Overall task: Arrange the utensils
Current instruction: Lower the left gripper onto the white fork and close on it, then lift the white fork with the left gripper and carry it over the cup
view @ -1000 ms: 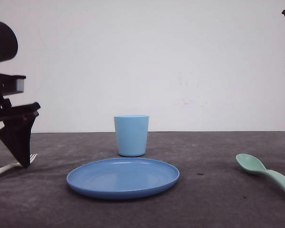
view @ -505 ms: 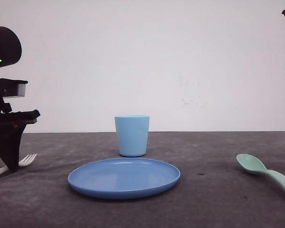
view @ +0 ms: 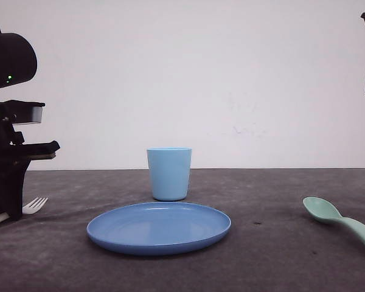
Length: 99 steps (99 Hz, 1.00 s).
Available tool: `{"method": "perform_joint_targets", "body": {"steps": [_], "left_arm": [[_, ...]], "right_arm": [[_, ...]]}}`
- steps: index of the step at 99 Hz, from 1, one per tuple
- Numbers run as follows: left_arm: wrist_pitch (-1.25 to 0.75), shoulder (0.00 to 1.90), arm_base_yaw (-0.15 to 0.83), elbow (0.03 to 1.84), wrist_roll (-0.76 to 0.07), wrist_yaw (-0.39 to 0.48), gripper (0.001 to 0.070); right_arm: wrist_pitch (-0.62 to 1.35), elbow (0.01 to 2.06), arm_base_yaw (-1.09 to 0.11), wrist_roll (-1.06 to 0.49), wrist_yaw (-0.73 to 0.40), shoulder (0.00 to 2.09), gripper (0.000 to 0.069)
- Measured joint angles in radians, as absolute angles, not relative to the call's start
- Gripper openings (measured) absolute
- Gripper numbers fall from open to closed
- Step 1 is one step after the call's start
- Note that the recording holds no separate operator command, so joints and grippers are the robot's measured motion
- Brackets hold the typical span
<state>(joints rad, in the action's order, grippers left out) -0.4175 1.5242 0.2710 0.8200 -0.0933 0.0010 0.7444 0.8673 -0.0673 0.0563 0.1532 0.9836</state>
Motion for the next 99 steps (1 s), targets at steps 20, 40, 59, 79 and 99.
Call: {"method": "perform_joint_targets", "body": {"steps": [20,40,59,79,99], "left_arm": [[-0.423,1.526,0.271,0.826,-0.093,0.0,0.0041],[-0.471,1.538,0.284,0.876,-0.094,0.029,0.004],[-0.459,1.508,0.323,0.977,-0.094,0.081,0.004],[-0.366,1.484,0.376,1.097,-0.097,0.176,0.004],[-0.114,1.484,0.439,1.112,-0.097,0.229,0.004]], "right_arm": [[0.744,0.867,-0.067,0.056,0.153,0.984,0.068],[0.745,0.867,-0.067,0.056,0.153,0.984,0.068],[0.746,0.867,-0.067,0.057,0.153,0.984,0.068],[0.751,0.867,-0.067,0.056,0.153,0.984,0.068],[0.752,0.867,-0.067,0.056,0.153,0.984,0.068]]}}
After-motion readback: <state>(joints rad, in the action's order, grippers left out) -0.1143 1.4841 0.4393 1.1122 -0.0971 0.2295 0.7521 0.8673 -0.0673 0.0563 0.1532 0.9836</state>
